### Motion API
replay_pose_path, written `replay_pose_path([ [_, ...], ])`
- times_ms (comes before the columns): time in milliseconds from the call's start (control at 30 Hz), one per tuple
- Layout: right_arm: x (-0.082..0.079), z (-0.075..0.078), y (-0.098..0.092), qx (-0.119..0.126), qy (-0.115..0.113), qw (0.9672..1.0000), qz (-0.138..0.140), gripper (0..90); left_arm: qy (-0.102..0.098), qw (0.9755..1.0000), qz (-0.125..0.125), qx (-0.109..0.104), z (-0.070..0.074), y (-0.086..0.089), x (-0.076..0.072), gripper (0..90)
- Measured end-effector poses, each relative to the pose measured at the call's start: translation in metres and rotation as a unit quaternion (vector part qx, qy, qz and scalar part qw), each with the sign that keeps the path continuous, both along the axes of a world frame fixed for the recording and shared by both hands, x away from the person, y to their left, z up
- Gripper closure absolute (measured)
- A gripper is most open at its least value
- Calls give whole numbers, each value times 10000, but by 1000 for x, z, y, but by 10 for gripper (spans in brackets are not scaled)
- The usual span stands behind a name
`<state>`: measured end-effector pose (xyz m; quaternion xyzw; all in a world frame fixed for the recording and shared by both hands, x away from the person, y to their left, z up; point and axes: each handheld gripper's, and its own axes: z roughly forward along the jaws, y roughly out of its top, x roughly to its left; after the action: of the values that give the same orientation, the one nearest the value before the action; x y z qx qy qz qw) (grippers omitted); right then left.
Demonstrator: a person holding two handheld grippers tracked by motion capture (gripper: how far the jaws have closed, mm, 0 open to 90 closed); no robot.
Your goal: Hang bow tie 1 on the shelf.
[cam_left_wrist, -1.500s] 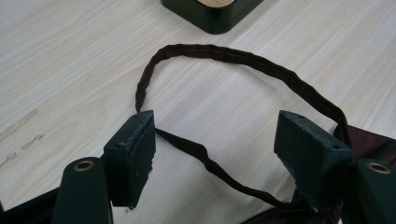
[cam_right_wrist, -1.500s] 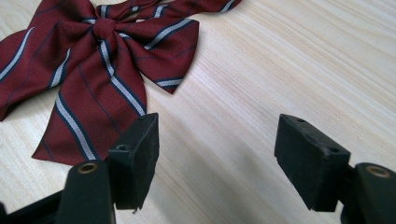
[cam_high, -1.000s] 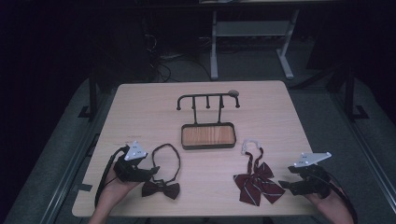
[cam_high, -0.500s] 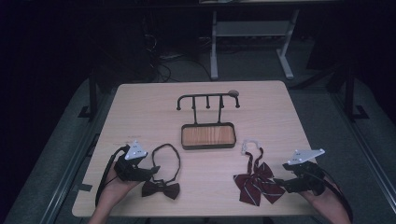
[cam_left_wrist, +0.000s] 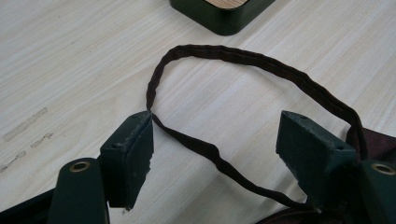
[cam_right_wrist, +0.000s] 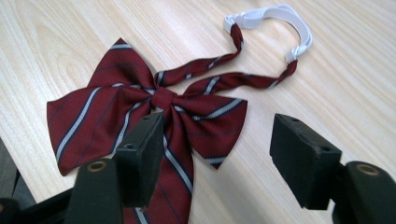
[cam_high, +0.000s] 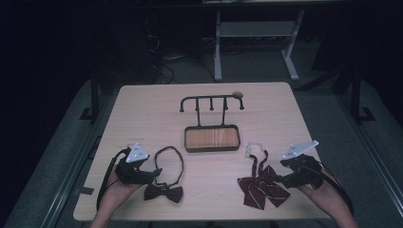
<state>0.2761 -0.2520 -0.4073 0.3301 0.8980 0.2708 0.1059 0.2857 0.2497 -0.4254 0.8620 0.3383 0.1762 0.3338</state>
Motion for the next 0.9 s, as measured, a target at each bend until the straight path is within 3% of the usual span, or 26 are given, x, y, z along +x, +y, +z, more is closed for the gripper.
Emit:
replay_pose_path([
  [533,27,21,19,-138,128,9996,194,369,-27,10000,-2,-46,2,1,-1,280],
  [900,47,17,21,-234,293,9991,180,373,-44,10000,22,-55,3,2,-1,281],
])
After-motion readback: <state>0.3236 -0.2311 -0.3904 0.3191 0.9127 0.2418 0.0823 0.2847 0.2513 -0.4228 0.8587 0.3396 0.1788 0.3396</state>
